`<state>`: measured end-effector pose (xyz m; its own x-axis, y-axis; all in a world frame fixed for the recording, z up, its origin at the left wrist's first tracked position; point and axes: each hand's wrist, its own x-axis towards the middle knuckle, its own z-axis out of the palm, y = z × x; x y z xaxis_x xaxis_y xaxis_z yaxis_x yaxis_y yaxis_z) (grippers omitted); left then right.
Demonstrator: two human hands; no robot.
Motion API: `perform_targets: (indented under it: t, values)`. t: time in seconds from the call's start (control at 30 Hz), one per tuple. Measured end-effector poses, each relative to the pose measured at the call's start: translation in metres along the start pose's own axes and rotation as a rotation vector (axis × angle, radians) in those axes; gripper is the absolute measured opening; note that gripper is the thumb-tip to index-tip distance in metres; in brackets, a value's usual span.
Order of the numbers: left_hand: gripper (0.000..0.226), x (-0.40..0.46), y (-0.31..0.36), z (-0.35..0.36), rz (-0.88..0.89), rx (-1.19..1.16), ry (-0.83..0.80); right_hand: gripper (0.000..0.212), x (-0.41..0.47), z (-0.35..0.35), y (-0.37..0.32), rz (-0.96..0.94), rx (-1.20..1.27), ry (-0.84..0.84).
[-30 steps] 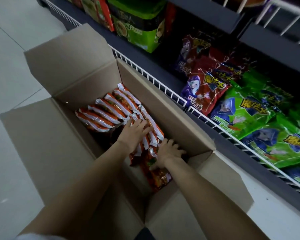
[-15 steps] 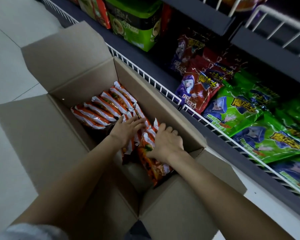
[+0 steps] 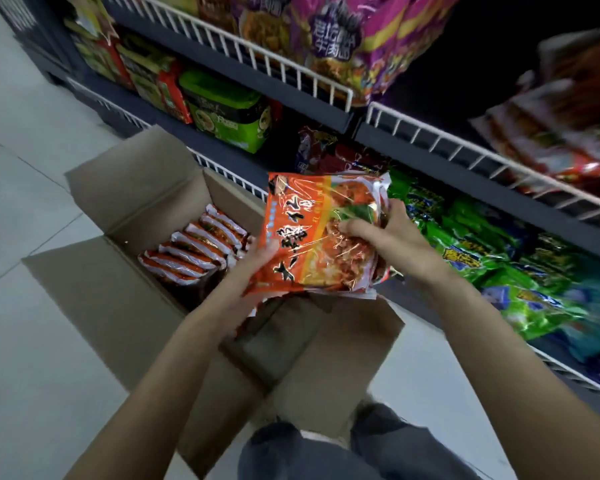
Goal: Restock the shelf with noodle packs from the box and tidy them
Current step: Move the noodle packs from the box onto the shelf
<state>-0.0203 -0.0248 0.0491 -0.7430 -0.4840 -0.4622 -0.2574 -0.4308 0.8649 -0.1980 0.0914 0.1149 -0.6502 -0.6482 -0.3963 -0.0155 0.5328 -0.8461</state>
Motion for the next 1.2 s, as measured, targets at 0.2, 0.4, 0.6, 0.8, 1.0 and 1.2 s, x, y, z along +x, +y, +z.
perform_targets:
  t: [0.2,0.4,0.6,0.8,1.0,1.2]
  values:
    - [0.042,-0.031,0.048,0.098,0.017,-0.201,-0.181,0.088,-0.074,-0.075,0.018,-0.018,0.345,0.106]
    - [0.059,-0.046,0.054,0.224,0.143,-0.012,-0.383,0.053,-0.155,-0.166,0.061,-0.044,0.420,0.348]
    - [0.043,-0.054,0.044,0.370,0.290,0.211,-0.498,0.067,-0.233,-0.258,0.123,-0.138,0.387,0.533]
    - [0.044,-0.058,0.036,0.497,0.302,0.295,-0.603,0.074,-0.256,-0.343,0.180,-0.212,0.373,0.861]
    - [0.068,-0.023,0.036,0.575,0.603,0.528,-0.748,0.072,-0.238,-0.428,0.201,-0.263,0.292,0.903]
    - [0.071,0.021,0.017,0.642,0.928,0.694,-0.562,0.082,-0.203,-0.487,0.219,-0.278,0.150,1.082]
